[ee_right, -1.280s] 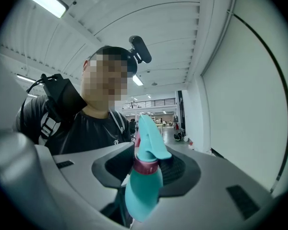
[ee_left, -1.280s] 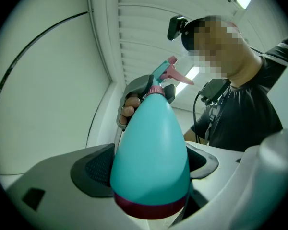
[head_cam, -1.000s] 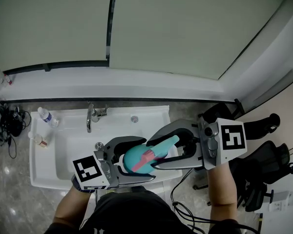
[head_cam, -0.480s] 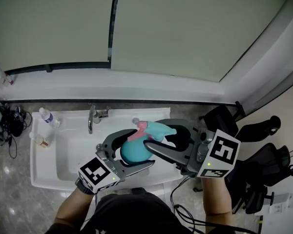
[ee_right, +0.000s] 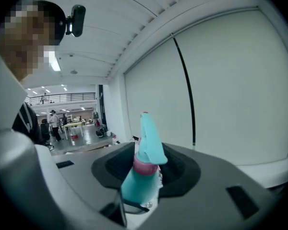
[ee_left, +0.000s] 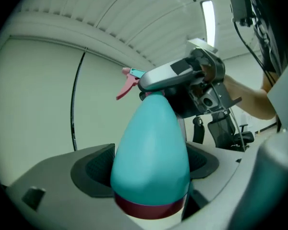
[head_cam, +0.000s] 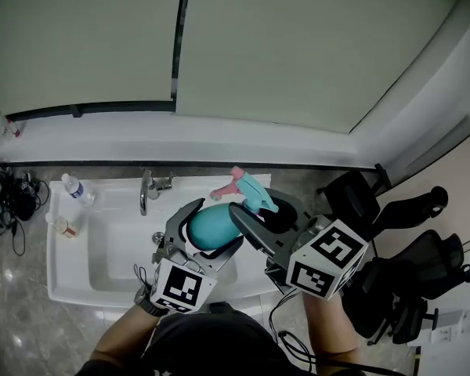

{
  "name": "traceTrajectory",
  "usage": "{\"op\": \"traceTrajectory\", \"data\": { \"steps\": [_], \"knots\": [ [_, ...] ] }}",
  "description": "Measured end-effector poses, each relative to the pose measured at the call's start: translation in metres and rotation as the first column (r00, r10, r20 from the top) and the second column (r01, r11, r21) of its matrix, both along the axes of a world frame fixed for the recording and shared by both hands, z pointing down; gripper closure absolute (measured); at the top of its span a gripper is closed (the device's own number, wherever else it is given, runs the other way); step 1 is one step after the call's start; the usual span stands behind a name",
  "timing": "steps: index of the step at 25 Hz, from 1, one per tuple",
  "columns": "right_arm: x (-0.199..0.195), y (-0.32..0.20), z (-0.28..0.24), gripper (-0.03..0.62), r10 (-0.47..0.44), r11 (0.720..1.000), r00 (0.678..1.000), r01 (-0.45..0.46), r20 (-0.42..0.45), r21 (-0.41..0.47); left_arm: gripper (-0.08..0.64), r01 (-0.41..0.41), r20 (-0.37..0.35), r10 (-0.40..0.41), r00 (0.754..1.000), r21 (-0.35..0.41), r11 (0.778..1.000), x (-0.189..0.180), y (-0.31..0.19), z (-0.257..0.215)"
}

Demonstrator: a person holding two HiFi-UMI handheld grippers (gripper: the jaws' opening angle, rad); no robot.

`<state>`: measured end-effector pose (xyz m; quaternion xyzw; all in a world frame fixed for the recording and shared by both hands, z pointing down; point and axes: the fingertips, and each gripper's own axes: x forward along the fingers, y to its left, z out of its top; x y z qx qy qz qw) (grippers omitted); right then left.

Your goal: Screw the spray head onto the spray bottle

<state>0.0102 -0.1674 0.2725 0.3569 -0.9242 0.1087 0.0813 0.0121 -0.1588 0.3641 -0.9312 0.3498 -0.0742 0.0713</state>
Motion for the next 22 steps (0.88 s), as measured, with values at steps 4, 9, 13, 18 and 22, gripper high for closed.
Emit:
{"op": "traceTrajectory", "data": {
  "steps": [4, 9, 13, 18, 22],
  "knots": [
    [0.001, -0.003, 0.006, 0.439, 0.065, 0.997, 0.998, -0.064, 0.017, -0.033, 0.141, -0.031, -0.015, 0.03, 0.999, -0.015, 0.999, 0.001, 0.001, 0.005],
    [-0.006, 0.016, -0.015, 0.388, -0.041, 0.999, 0.995, 0.04, 0.093, 0.006, 0.141, -0.211, -0.131, 0.203, 0.97, -0.047, 0.976, 0.007, 0.018, -0.013],
    [-0.001, 0.038, -0.034, 0.322, -0.197, 0.98, 0.967, 0.195, 0.163, 0.031, 0.141, -0.345, -0.229, 0.324, 0.918, -0.058, 0.937, 0.006, 0.033, -0.031],
    [0.035, 0.076, -0.059, 0.322, -0.506, 0.863, 0.806, 0.469, 0.308, 0.188, 0.141, -0.568, -0.275, 0.538, 0.797, -0.041, 0.822, 0.004, 0.066, -0.049],
    [0.066, 0.073, -0.084, 0.291, -0.671, 0.741, 0.634, 0.586, 0.385, 0.327, 0.141, -0.766, -0.304, 0.719, 0.625, -0.06, 0.64, 0.011, 0.107, -0.06]
  ]
}}
